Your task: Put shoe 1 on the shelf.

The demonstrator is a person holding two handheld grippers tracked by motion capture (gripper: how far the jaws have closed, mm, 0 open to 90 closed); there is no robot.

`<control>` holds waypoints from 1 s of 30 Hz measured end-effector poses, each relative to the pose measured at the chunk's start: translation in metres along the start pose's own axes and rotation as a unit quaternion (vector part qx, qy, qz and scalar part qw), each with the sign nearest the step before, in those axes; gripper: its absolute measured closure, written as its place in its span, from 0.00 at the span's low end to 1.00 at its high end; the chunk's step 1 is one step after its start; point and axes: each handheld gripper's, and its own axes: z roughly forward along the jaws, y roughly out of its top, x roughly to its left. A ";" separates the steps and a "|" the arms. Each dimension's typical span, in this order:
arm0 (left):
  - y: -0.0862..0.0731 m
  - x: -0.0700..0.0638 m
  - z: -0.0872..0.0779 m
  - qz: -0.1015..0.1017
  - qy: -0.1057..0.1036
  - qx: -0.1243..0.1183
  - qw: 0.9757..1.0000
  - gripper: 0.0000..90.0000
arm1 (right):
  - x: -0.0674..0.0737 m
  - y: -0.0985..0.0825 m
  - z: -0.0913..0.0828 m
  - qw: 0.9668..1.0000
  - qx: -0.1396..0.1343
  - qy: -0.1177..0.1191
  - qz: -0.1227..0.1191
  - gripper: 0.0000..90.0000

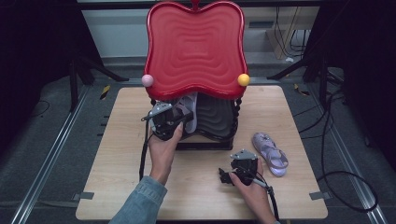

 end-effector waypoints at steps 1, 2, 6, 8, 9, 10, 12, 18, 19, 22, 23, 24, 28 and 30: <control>0.000 0.000 0.002 0.009 0.001 -0.004 1.000 0.96 | 0.000 0.000 0.000 1.000 0.000 0.000 0.000 0.00; -0.001 -0.001 0.005 0.018 0.014 -0.008 1.000 0.96 | 0.000 0.000 0.000 1.000 0.000 0.001 0.001 0.00; -0.004 -0.001 0.011 0.028 0.038 -0.016 0.999 0.96 | 0.000 0.000 0.000 1.000 0.000 0.000 0.001 0.00; -0.005 -0.001 0.012 0.030 0.043 -0.017 0.998 0.96 | 0.000 0.000 0.000 1.000 0.000 0.000 0.001 0.00; -0.006 -0.001 0.013 0.028 0.040 -0.017 0.999 0.96 | 0.000 0.000 0.000 1.000 0.000 0.000 0.001 0.00; -0.006 -0.001 0.014 0.026 0.042 -0.019 0.999 0.96 | 0.000 0.000 0.000 1.000 0.000 0.000 0.001 0.00; -0.008 -0.001 0.017 0.031 0.057 -0.020 0.998 0.96 | 0.000 0.000 0.000 1.000 0.000 0.000 0.000 0.00; -0.012 0.001 0.022 0.040 0.079 -0.022 0.996 0.96 | 0.000 0.000 0.000 1.000 0.000 0.000 0.001 0.00; -0.013 0.001 0.023 0.037 0.081 -0.019 0.996 0.96 | 0.000 0.000 0.000 1.000 0.000 0.000 0.001 0.00; -0.016 0.002 0.025 0.034 0.089 -0.019 0.995 0.96 | 0.000 0.000 0.000 1.000 0.000 0.000 0.001 0.00; -0.017 0.002 0.025 0.035 0.092 -0.018 0.995 0.96 | 0.000 0.000 0.000 1.000 0.000 0.000 0.001 0.00; -0.018 0.003 0.025 0.035 0.092 -0.016 0.995 0.96 | 0.000 0.000 0.000 1.000 0.000 0.000 0.001 0.00; -0.018 0.003 0.027 0.028 0.090 -0.016 0.995 0.96 | 0.000 0.000 0.000 1.000 0.000 0.001 0.003 0.00; -0.019 0.003 0.028 0.027 0.091 -0.016 0.995 0.96 | 0.000 0.000 0.000 1.000 0.000 0.001 0.003 0.00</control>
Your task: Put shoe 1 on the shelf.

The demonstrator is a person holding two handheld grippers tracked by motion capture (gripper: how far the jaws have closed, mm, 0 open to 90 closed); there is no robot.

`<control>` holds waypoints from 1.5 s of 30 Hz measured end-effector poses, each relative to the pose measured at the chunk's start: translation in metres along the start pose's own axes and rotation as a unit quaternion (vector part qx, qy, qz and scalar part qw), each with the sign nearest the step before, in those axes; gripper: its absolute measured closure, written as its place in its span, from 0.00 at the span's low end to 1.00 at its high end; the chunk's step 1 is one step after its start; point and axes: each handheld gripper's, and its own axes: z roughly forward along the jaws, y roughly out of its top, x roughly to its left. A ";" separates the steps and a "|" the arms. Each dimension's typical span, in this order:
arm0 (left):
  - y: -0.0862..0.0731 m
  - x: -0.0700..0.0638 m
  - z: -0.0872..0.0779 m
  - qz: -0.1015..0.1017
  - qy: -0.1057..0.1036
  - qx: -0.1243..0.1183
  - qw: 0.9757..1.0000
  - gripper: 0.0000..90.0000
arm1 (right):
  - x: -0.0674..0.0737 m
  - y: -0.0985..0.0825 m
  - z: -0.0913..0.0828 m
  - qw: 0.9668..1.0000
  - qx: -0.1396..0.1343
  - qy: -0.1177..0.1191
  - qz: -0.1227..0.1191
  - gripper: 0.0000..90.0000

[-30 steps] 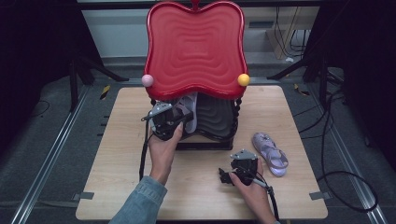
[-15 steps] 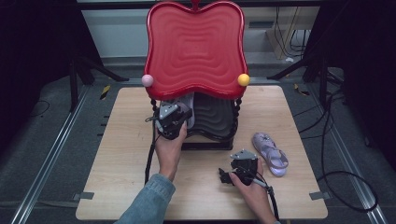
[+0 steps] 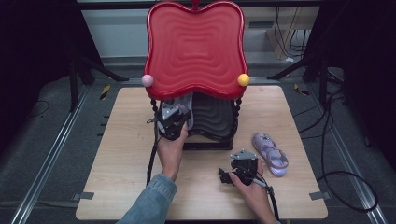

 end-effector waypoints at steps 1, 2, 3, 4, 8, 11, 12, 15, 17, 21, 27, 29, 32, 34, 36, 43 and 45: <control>0.000 0.000 0.001 -0.001 0.000 0.000 1.000 0.96 | 0.000 0.000 0.000 1.000 0.000 0.000 0.000 0.00; 0.000 -0.001 0.001 -0.003 -0.001 0.000 1.000 0.96 | 0.000 0.000 0.000 1.000 0.000 0.000 0.000 0.01; 0.000 0.000 0.001 -0.002 0.001 0.002 1.000 0.96 | 0.000 0.000 0.000 1.000 0.000 0.000 0.000 0.00; 0.000 0.000 0.001 -0.002 0.002 0.002 1.000 0.96 | 0.000 0.000 0.000 1.000 0.000 0.000 0.000 0.00; 0.000 -0.002 0.001 -0.003 0.001 0.002 1.000 0.96 | 0.000 0.000 0.000 1.000 0.000 0.000 0.000 0.00; -0.001 -0.003 0.002 -0.006 -0.001 0.003 1.000 0.96 | 0.000 0.000 0.000 1.000 0.000 0.000 0.000 0.00; -0.001 -0.003 0.002 -0.006 0.000 0.003 1.000 0.96 | 0.000 0.000 0.000 1.000 0.000 0.000 0.000 0.00; -0.001 -0.005 0.004 -0.004 0.005 0.004 1.000 0.96 | 0.000 0.000 0.000 1.000 0.000 0.000 0.000 0.00; 0.000 -0.006 0.004 -0.005 0.003 0.002 1.000 0.96 | 0.000 0.000 0.000 1.000 0.000 0.000 0.000 0.00; 0.000 -0.005 0.007 -0.003 -0.001 0.006 1.000 0.96 | 0.000 0.000 0.000 1.000 0.000 0.001 0.000 0.00; 0.000 -0.008 0.014 -0.015 -0.001 0.016 1.000 0.96 | 0.000 0.000 0.000 1.000 0.000 0.000 -0.002 0.00; 0.000 -0.009 0.016 -0.015 0.001 0.018 1.000 0.96 | 0.000 0.000 0.000 1.000 0.000 0.000 -0.002 0.00; 0.001 -0.010 0.019 -0.021 -0.002 0.023 1.000 0.96 | 0.000 0.000 0.000 1.000 0.000 0.000 -0.002 0.00; 0.002 -0.011 0.021 -0.021 -0.001 0.028 0.999 0.95 | 0.000 0.000 0.000 1.000 0.000 0.001 -0.003 0.00; 0.003 -0.012 0.022 -0.021 -0.001 0.032 0.999 0.95 | 0.000 0.000 0.000 1.000 0.000 0.001 -0.003 0.00; 0.006 -0.011 0.025 -0.020 -0.005 0.045 0.999 0.92 | 0.000 0.000 0.000 1.000 0.000 0.001 -0.003 0.01; 0.006 -0.011 0.026 -0.020 -0.005 0.048 0.999 0.91 | 0.000 0.000 0.000 1.000 0.000 0.002 -0.003 0.00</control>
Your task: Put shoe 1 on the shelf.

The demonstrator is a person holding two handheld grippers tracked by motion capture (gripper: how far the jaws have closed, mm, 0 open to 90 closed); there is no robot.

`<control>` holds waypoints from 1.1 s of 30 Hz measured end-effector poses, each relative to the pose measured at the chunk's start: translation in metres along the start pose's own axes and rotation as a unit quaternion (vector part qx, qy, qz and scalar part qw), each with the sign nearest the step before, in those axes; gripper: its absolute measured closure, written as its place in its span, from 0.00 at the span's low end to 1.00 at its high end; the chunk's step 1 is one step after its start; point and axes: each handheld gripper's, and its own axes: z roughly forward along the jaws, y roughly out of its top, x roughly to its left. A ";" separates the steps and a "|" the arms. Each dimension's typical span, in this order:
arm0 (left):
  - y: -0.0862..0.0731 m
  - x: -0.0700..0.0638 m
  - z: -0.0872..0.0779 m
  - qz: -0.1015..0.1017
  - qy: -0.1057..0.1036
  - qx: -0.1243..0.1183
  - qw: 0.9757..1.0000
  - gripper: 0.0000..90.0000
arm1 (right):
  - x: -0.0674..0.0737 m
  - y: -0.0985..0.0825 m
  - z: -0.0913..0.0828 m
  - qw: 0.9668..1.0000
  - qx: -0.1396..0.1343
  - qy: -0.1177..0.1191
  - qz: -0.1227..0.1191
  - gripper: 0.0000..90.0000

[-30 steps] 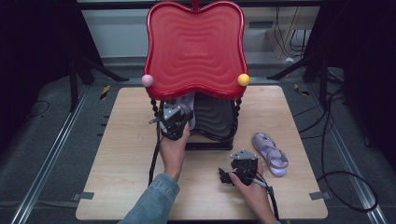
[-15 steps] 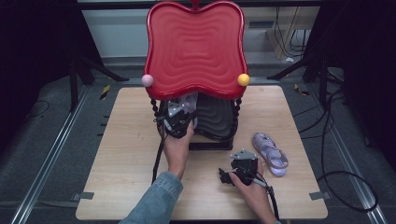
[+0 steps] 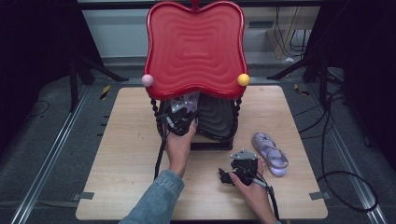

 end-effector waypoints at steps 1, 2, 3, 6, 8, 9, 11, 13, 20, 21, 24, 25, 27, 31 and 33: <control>0.000 0.000 0.000 0.000 0.000 0.001 1.000 0.90 | 0.000 0.000 0.000 1.000 0.000 0.000 0.000 0.01; 0.000 0.000 0.000 0.000 0.000 0.001 1.000 0.90 | 0.000 0.000 0.000 1.000 -0.001 0.000 -0.001 0.01; 0.001 0.000 0.000 -0.001 -0.001 0.002 1.000 0.88 | 0.000 0.000 0.000 1.000 -0.001 0.000 0.000 0.01; 0.001 -0.001 0.001 -0.002 -0.003 0.004 1.000 0.85 | 0.000 0.000 0.000 1.000 0.000 -0.001 -0.001 0.00; 0.001 -0.002 0.001 -0.007 -0.011 0.003 1.000 0.80 | 0.000 0.000 0.000 1.000 0.000 0.000 -0.001 0.00; 0.001 -0.002 0.001 -0.007 -0.011 0.003 1.000 0.78 | 0.000 0.000 0.000 1.000 0.000 0.000 -0.001 0.00; 0.002 -0.002 0.000 -0.013 -0.012 -0.001 1.000 0.72 | 0.000 0.000 0.000 1.000 0.000 0.000 -0.001 0.01; 0.002 -0.002 -0.001 -0.011 -0.013 -0.002 1.000 0.70 | 0.000 0.000 0.000 1.000 0.000 0.000 -0.001 0.00; 0.006 -0.011 -0.016 -0.004 -0.029 -0.021 0.999 0.56 | 0.000 0.000 0.000 1.000 -0.001 -0.001 -0.002 0.00; 0.007 -0.012 -0.019 -0.004 -0.033 -0.022 0.999 0.55 | 0.000 0.000 0.000 1.000 -0.001 -0.001 -0.001 0.01; 0.008 -0.015 -0.024 0.001 -0.038 -0.022 0.999 0.53 | 0.000 0.000 0.000 1.000 -0.001 -0.001 -0.001 0.00; 0.009 -0.016 -0.027 0.000 -0.039 -0.021 0.999 0.53 | 0.000 0.000 0.000 1.000 0.000 0.000 0.000 0.00; 0.011 -0.019 -0.033 0.008 -0.041 -0.023 0.999 0.50 | 0.000 0.000 0.000 1.000 0.000 -0.001 -0.001 0.00; 0.013 -0.023 -0.049 0.037 -0.048 -0.026 0.998 0.43 | 0.000 0.000 0.000 1.000 0.001 0.000 0.002 0.01; 0.013 -0.022 -0.056 0.042 -0.053 -0.021 0.997 0.42 | 0.000 0.000 -0.001 1.000 0.002 0.001 0.003 0.01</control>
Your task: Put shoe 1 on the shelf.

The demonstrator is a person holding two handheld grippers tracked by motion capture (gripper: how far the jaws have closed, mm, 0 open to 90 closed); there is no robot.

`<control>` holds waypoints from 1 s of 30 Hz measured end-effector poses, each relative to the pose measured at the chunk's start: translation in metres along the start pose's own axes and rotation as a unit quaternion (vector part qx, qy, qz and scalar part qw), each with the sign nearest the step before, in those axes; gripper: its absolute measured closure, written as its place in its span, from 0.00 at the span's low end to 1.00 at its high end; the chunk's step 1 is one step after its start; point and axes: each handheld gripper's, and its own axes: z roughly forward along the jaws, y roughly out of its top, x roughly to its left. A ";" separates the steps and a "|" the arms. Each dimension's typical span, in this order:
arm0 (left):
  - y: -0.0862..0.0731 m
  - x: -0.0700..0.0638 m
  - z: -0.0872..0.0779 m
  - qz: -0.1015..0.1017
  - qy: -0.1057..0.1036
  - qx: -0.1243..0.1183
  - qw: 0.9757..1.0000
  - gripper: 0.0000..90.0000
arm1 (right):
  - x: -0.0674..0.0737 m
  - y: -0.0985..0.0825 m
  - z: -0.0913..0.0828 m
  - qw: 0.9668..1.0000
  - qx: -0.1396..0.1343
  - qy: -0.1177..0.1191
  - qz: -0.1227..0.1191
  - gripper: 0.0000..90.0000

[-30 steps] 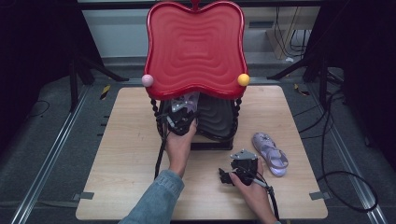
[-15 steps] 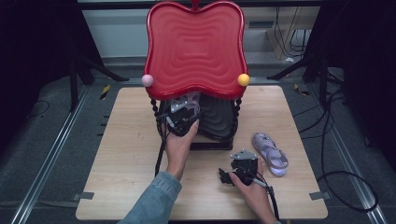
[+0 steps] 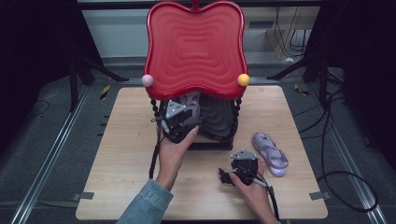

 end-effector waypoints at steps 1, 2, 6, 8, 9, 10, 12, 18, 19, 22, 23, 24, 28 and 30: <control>-0.001 0.000 -0.004 0.000 0.001 -0.003 1.000 0.41 | 0.000 0.000 0.000 1.000 -0.002 0.000 0.000 0.02; -0.001 0.001 -0.007 0.001 0.001 -0.003 1.000 0.41 | -0.001 -0.001 0.000 1.000 -0.005 -0.001 -0.006 0.03; -0.004 0.001 -0.018 0.011 -0.008 0.009 1.000 0.36 | 0.000 0.003 -0.010 1.000 -0.012 -0.011 -0.008 0.12; -0.006 0.000 -0.024 0.015 -0.013 0.012 1.000 0.32 | 0.003 0.008 -0.022 1.000 -0.019 -0.008 -0.020 0.15; -0.008 0.000 -0.027 0.017 -0.015 0.011 1.000 0.32 | 0.003 0.008 -0.022 1.000 -0.019 -0.008 -0.020 0.15; -0.008 0.000 -0.029 0.018 -0.017 0.013 1.000 0.31 | 0.004 0.011 -0.032 0.999 -0.020 -0.009 -0.024 0.18; -0.011 -0.001 -0.035 0.019 -0.021 0.015 0.999 0.30 | 0.003 0.013 -0.037 0.999 -0.020 -0.007 -0.026 0.20; -0.026 0.005 -0.051 0.026 -0.026 0.020 0.999 0.25 | -0.013 0.023 -0.067 0.999 -0.016 0.000 -0.044 0.33; -0.029 0.007 -0.054 0.026 -0.024 0.020 0.999 0.24 | -0.018 0.025 -0.072 0.999 -0.017 0.000 -0.043 0.36; -0.038 0.016 -0.062 0.018 -0.019 0.023 0.999 0.23 | -0.032 0.031 -0.086 0.999 -0.015 -0.001 -0.042 0.41; -0.041 0.020 -0.064 0.016 -0.017 0.028 0.999 0.22 | -0.037 0.033 -0.089 0.999 -0.013 -0.002 -0.043 0.43; -0.044 0.023 -0.067 0.014 -0.014 0.031 0.999 0.21 | -0.041 0.035 -0.093 0.999 -0.011 -0.005 -0.043 0.45; -0.055 0.036 -0.076 0.011 -0.003 0.042 0.999 0.20 | -0.061 0.043 -0.105 0.999 -0.008 -0.011 -0.037 0.49; -0.061 0.044 -0.079 0.011 0.006 0.047 0.999 0.19 | -0.070 0.047 -0.109 0.999 -0.003 -0.010 -0.031 0.52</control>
